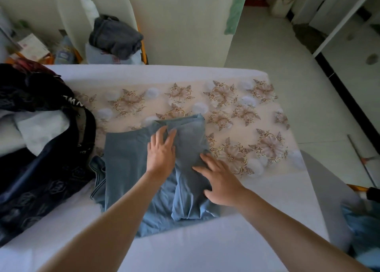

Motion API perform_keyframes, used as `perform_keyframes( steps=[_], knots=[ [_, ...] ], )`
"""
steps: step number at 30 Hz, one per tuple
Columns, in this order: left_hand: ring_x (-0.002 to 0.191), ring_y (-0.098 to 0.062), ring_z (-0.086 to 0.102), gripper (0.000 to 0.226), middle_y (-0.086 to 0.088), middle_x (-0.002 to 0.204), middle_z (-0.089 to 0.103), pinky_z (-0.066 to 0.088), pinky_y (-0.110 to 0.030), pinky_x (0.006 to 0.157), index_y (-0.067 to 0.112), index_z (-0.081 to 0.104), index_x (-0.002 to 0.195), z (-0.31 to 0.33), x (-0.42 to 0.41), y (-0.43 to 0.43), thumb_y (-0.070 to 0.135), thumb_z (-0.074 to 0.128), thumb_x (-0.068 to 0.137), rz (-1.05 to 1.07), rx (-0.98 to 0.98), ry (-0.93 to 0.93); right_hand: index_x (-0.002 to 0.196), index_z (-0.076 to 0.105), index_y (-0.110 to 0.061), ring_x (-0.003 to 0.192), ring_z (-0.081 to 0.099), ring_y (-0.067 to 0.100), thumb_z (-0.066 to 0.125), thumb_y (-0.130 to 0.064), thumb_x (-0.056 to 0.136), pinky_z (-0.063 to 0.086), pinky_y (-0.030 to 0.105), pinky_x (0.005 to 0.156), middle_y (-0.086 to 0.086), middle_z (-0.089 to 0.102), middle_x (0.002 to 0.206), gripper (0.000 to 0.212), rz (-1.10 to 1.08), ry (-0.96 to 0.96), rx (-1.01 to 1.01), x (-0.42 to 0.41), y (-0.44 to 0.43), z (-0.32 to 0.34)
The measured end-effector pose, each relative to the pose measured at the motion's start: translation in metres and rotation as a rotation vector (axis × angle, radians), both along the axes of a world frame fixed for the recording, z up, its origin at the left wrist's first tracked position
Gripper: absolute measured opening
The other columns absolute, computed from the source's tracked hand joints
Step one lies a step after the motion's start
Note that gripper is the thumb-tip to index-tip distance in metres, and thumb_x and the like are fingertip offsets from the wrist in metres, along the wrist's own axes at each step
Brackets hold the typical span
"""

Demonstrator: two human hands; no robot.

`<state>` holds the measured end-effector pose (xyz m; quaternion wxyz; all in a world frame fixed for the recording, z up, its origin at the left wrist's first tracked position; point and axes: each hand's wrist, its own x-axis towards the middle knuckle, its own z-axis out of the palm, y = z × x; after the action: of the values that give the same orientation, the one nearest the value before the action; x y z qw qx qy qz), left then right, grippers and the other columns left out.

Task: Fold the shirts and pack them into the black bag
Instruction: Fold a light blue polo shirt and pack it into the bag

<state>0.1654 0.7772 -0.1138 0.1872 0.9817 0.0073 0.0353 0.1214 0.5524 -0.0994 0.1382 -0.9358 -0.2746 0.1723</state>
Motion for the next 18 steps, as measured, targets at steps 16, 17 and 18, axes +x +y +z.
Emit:
perform_keyframes(
  steps=[16, 17, 18],
  knots=[
    [0.152, -0.022, -0.011, 0.092, 0.0, 0.164, -0.016, 0.001, -0.048, 0.123, 0.034, -0.007, 0.157, -0.025, -0.144, -0.017, 0.076, 0.026, 0.082, -0.426, 0.268, 0.277, 0.069, 0.059, -0.024, 0.081, 0.053, 0.023, 0.061, -0.029, 0.068, 0.042, 0.039, 0.083, -0.002, 0.055, 0.089, 0.006, 0.171, -0.326, -0.004, -0.068, -0.051, 0.003],
    [0.151, -0.021, -0.012, 0.093, 0.001, 0.164, -0.017, -0.001, -0.046, 0.123, 0.035, -0.008, 0.156, -0.021, -0.146, -0.015, 0.078, 0.026, 0.081, -0.425, 0.263, 0.288, 0.064, 0.059, -0.023, 0.08, 0.053, 0.023, 0.06, -0.032, 0.07, 0.042, 0.041, 0.083, -0.002, 0.054, 0.085, 0.01, 0.144, -0.338, -0.005, -0.068, -0.045, 0.006],
    [0.152, -0.02, -0.01, 0.094, 0.001, 0.164, -0.014, -0.002, -0.044, 0.123, 0.035, -0.006, 0.156, -0.018, -0.148, -0.013, 0.078, 0.026, 0.08, -0.41, 0.237, 0.284, 0.062, 0.06, -0.023, 0.08, 0.052, 0.022, 0.058, -0.033, 0.075, 0.042, 0.042, 0.084, -0.003, 0.054, 0.083, 0.017, 0.13, -0.348, -0.009, -0.067, -0.037, 0.01]
  ],
)
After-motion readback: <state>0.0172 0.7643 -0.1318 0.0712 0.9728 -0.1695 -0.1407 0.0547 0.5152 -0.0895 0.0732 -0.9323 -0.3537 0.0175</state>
